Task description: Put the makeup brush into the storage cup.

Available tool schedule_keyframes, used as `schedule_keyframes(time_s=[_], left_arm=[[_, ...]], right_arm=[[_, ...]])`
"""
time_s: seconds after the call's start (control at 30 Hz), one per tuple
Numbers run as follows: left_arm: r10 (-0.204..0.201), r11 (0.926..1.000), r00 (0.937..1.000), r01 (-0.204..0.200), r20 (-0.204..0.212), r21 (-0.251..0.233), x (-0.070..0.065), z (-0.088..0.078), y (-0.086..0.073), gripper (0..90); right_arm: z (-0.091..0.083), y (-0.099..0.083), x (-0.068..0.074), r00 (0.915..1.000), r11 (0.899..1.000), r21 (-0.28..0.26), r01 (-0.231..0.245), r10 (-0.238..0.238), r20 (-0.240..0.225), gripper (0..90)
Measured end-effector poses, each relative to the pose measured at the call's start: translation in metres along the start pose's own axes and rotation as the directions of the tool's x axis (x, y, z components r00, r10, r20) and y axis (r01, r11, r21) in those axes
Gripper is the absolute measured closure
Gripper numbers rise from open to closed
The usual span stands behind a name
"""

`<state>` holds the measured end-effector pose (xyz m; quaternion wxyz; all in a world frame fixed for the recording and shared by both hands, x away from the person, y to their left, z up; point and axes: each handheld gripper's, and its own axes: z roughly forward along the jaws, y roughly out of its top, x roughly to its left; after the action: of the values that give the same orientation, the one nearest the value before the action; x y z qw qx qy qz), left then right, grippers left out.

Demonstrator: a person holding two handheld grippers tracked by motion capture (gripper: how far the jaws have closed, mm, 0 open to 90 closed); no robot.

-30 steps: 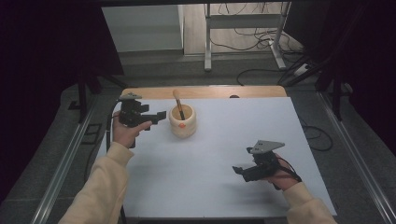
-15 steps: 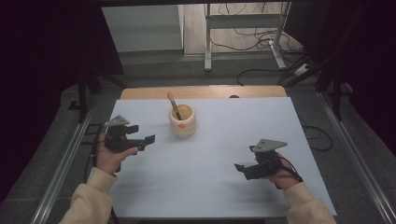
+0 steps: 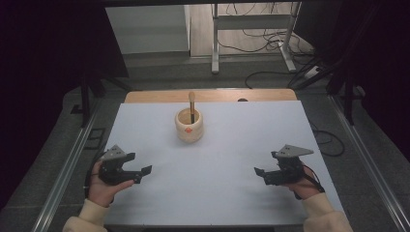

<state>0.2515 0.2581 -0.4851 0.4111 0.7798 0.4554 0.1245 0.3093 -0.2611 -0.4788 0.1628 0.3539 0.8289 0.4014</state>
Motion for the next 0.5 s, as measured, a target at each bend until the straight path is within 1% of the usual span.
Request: schedule_keyframes(time_s=[0.03,0.1,0.2,0.23,0.5], left_arm=[[0.005,1.0,1.0,-0.005,0.003,0.008,-0.002,0.0,-0.004,13.1],[0.032,0.9991,0.9995,-0.032,-0.006,0.027,-0.006,-0.001,-0.009,12.9],[0.048,0.9982,0.9988,-0.048,-0.007,0.035,-0.009,-0.002,-0.013,12.9],[0.048,0.9983,0.9988,-0.047,-0.006,0.033,-0.009,-0.002,-0.013,12.9],[0.04,0.9986,0.9992,-0.04,-0.005,0.035,-0.008,0.003,-0.014,13.3]], right_arm=[[-0.002,-0.002,-0.002,1.0,1.0,-0.002,-0.006,0.006,0.007,9.8],[-0.005,-0.005,-0.005,0.9998,1.0,-0.002,-0.016,0.016,0.014,9.8],[-0.007,-0.008,-0.008,0.9995,1.0,0.0,-0.018,0.017,0.025,9.8],[-0.007,-0.008,-0.008,0.9994,1.0,0.002,-0.022,0.022,0.025,9.8],[-0.004,-0.009,-0.008,0.9997,1.0,0.013,-0.005,0.005,0.023,9.8]])
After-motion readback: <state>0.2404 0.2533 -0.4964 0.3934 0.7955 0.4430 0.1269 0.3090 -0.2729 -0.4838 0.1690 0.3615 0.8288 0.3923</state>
